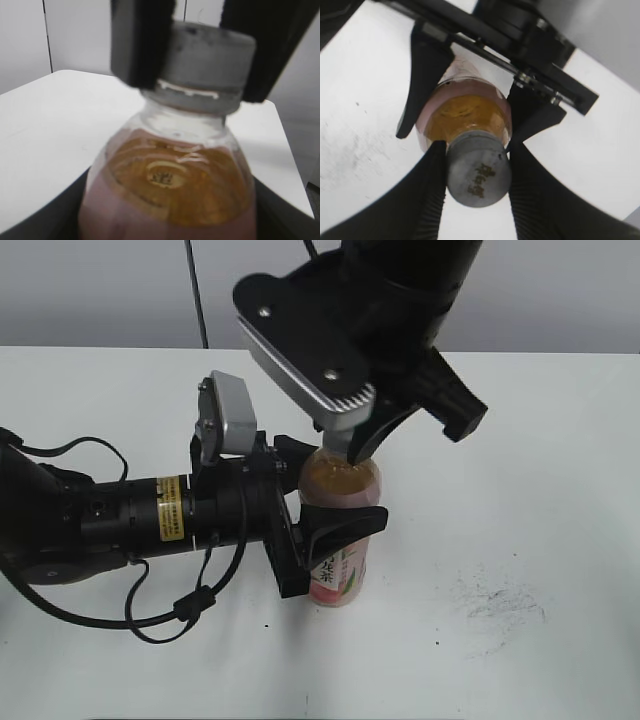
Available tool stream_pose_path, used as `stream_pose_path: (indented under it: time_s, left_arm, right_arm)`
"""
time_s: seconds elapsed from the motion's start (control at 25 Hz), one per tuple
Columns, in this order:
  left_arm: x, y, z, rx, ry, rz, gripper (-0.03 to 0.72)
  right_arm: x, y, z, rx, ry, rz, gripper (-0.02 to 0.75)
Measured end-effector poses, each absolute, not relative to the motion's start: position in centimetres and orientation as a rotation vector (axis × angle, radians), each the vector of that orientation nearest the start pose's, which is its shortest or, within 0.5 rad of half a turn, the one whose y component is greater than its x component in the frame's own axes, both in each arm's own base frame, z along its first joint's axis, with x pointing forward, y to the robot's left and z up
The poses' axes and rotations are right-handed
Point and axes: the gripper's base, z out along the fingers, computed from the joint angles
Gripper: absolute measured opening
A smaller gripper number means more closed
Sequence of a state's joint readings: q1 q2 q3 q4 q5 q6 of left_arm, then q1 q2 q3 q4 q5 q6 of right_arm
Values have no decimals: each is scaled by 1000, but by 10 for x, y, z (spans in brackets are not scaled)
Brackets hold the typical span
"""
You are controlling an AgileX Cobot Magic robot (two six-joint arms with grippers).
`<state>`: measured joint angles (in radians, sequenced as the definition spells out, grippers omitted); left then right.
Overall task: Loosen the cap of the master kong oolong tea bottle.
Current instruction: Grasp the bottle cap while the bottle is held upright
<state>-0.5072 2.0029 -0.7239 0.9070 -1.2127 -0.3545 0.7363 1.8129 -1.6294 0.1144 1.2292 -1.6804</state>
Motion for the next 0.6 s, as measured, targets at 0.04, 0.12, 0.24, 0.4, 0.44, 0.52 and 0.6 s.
stream_pose_path:
  time_s: [0.04, 0.12, 0.24, 0.4, 0.44, 0.52, 0.6]
  left_arm:
    - [253, -218, 128, 1078, 1436, -1034, 448]
    - [253, -218, 128, 1079, 1435, -1033, 448]
    - [253, -218, 128, 1073, 1440, -1032, 448]
    - [254, -218, 128, 1067, 1445, -1033, 448]
    - [254, -218, 128, 1067, 1445, -1033, 448]
    - [254, -218, 128, 1065, 1446, -1033, 448]
    - [254, -218, 128, 1064, 1448, -1035, 448]
  right_arm:
    - [274, 262, 298, -2734, 885, -41, 279]
    - [274, 262, 298, -2812, 610, -80, 282]
    - [274, 262, 298, -2875, 249, -133, 283]
    - [274, 263, 298, -2894, 22, -169, 283]
    - [274, 263, 298, -2894, 26, -171, 283]
    - [274, 263, 298, -2891, 107, -163, 283]
    - [273, 263, 298, -2878, 273, -146, 284]
